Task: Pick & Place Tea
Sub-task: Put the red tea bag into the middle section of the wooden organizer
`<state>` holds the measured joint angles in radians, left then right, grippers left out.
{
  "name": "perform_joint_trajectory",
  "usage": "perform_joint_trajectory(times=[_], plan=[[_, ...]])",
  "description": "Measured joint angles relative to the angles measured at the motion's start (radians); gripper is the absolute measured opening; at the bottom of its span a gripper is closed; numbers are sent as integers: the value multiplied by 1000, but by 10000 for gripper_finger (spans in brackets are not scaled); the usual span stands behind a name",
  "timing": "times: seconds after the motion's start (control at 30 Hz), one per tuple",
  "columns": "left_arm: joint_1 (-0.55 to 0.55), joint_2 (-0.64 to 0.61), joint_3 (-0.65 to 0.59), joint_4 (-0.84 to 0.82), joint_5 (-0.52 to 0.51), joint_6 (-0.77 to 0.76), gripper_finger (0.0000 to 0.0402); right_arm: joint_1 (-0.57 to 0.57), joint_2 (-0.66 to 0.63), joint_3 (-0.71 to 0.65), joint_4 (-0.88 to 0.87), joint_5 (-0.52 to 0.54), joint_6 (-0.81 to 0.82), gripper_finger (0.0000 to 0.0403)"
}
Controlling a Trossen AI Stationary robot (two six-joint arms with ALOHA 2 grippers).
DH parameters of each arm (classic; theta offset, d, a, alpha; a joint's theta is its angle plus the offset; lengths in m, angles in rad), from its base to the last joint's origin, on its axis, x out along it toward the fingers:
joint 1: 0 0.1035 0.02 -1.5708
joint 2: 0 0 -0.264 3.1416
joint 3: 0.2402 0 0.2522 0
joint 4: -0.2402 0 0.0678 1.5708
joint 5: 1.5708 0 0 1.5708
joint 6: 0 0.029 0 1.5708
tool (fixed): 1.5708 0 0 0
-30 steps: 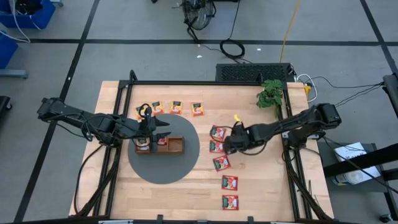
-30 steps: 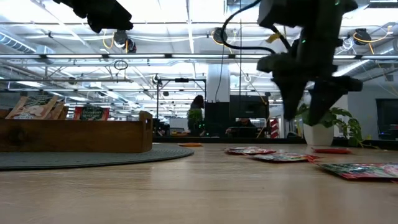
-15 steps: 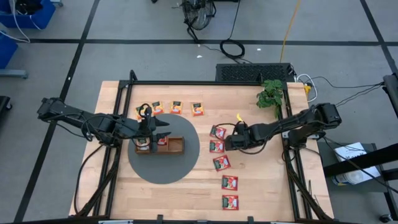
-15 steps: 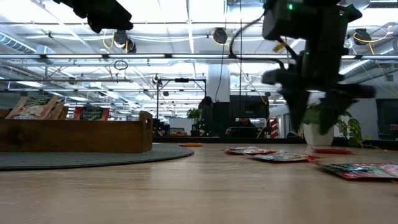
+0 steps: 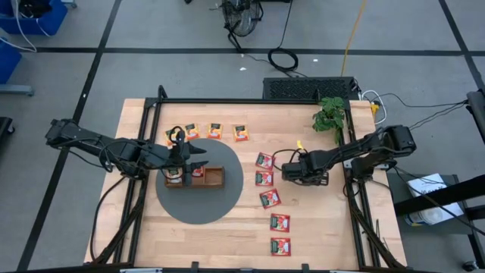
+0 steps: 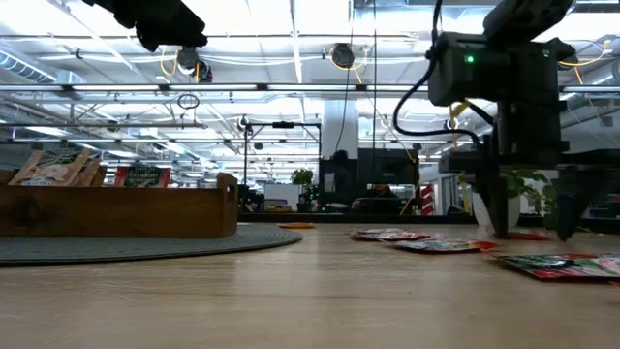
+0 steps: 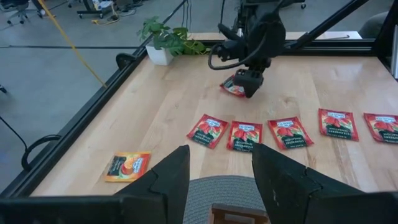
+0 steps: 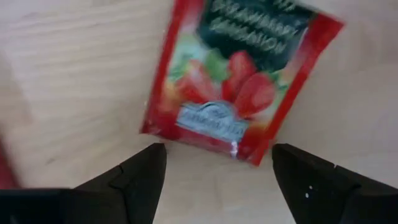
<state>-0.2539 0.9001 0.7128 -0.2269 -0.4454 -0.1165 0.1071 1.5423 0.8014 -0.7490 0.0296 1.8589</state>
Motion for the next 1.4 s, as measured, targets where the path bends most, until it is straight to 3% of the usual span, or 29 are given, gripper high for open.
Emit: perform_joint_trajectory(times=[0.17,0.4,0.6,0.83,1.13,1.27,1.4], plan=[[0,0,0,0,0,0,177,10,-2,-27,13,28,29,273],[0,0,0,0,0,0,177,8,-1,-42,17,-87,-65,293],[0,0,0,0,0,0,177,4,-1,-130,202,-186,-53,312],[0,0,0,0,0,0,177,34,-27,-137,225,-136,-74,313],[0,0,0,-1,0,0,177,-16,-198,-143,158,81,-57,313],[0,0,0,0,0,0,177,-58,-244,-141,84,86,3,313],[0,0,0,0,0,0,177,-126,-263,-141,91,65,-46,313]])
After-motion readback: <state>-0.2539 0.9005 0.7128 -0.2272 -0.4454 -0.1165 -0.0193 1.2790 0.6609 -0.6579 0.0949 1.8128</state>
